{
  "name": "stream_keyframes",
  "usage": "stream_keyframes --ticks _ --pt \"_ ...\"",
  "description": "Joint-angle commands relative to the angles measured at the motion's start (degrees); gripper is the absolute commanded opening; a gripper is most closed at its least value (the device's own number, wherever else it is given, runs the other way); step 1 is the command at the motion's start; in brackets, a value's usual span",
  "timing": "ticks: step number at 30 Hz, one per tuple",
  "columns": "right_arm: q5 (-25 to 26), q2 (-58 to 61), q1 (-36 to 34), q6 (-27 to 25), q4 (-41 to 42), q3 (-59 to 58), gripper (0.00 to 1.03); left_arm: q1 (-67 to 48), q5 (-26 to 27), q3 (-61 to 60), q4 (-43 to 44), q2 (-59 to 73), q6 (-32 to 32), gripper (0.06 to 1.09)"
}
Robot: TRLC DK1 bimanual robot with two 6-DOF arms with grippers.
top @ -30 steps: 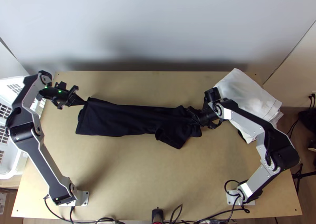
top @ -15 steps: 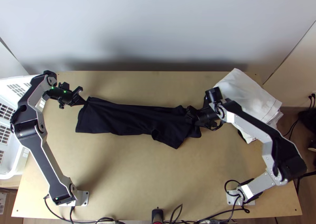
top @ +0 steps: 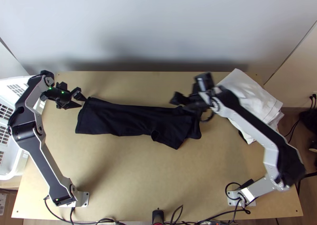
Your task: Fold the t-shirt
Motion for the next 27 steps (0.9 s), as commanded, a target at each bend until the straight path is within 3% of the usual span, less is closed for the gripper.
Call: stream_keyframes --ticks 1,6,8,14,27 --pt "-3.3 11.7 10.0 3.2 -1.8 11.7 0.97 0.1 0.4 0.0 0.8 -3.9 1.0 1.04" --pt "-6.1 24.3 14.6 4.6 -1.8 21.7 0.97 3.5 -1.4 -0.1 1.0 -6.4 2.2 1.04" --pt "-6.8 28.6 15.1 4.6 -1.8 26.1 0.97 5.1 -4.1 -0.8 1.0 -6.8 4.4 1.04" --pt "-7.6 37.7 14.6 4.2 -1.8 34.1 0.97 10.1 -5.6 -3.1 1.1 -7.5 10.0 1.04" --pt "-7.6 40.4 12.4 4.2 -2.0 35.1 0.97 8.7 -0.9 -10.4 -0.5 -7.4 12.7 1.03"
